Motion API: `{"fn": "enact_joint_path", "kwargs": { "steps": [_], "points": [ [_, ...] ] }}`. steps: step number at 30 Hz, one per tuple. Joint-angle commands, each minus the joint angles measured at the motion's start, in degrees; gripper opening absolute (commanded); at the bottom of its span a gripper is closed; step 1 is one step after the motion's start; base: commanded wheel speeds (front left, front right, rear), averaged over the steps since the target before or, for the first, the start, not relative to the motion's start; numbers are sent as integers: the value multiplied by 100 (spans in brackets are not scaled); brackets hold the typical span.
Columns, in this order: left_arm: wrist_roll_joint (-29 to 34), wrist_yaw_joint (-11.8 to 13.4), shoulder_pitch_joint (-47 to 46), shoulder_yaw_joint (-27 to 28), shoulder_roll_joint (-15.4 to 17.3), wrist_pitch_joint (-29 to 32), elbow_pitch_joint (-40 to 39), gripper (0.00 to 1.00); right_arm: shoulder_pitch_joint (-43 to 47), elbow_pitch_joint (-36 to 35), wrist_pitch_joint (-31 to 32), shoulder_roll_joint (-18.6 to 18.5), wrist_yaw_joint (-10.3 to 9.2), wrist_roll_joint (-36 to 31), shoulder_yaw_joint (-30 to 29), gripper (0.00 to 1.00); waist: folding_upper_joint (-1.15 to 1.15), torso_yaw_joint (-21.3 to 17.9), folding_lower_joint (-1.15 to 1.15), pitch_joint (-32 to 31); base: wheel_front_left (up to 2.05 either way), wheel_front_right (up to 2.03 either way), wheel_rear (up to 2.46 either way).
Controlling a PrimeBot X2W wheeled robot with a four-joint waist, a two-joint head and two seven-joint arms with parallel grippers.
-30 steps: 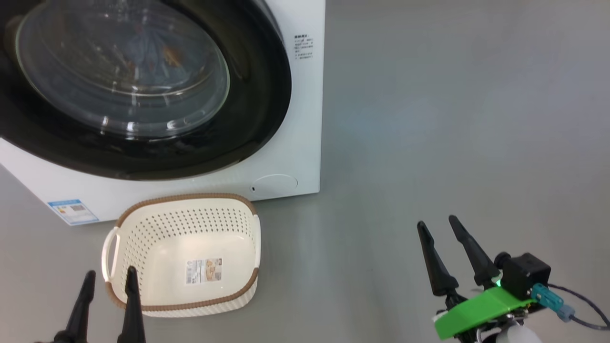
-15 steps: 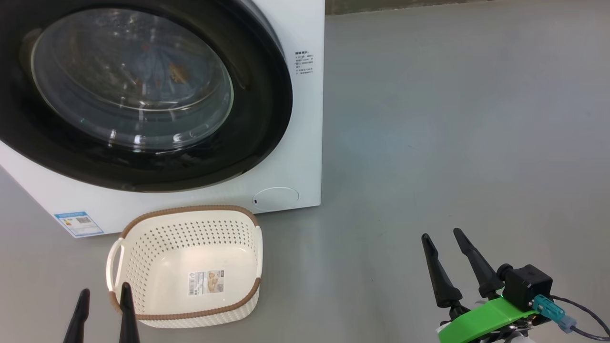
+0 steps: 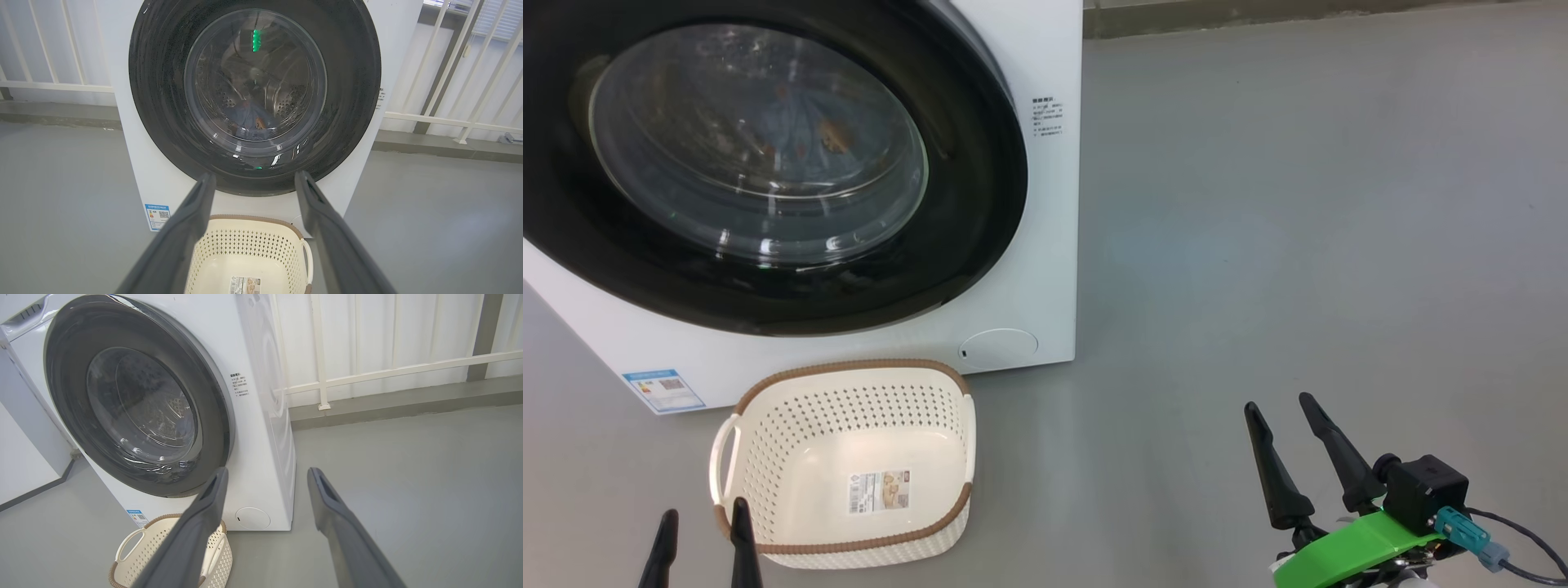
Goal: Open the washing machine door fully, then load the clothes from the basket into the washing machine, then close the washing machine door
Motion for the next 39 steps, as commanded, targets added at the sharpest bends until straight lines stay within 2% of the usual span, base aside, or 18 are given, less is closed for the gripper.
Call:
{"fn": "enact_joint_path", "kwargs": {
  "steps": [1,19,20,25,29,39],
  "points": [
    [29,55,-39,152,87,-54,-152,100,14,-135,-27,23,-15,-34,147,100,0,-1,0,-6,0,0,0],
    [68,131,27,22,87,-54,-256,100,27,-122,-27,23,-15,-37,170,100,0,57,0,-31,0,0,0],
    [34,112,108,-155,2,0,-91,0,84,7,0,0,0,0,10,0,0,57,0,-31,0,0,0],
    [-112,101,84,-180,-48,53,66,0,158,166,24,-3,0,148,5,0,0,60,1,-31,0,0,0],
    [-381,83,33,-171,-33,116,105,0,152,160,82,-20,-1,417,-16,0,0,60,12,-44,0,0,0],
    [-970,42,-104,-157,-5,249,222,0,117,174,205,-50,-2,1000,-60,0,0,62,0,-35,0,0,0]
  ]
}}
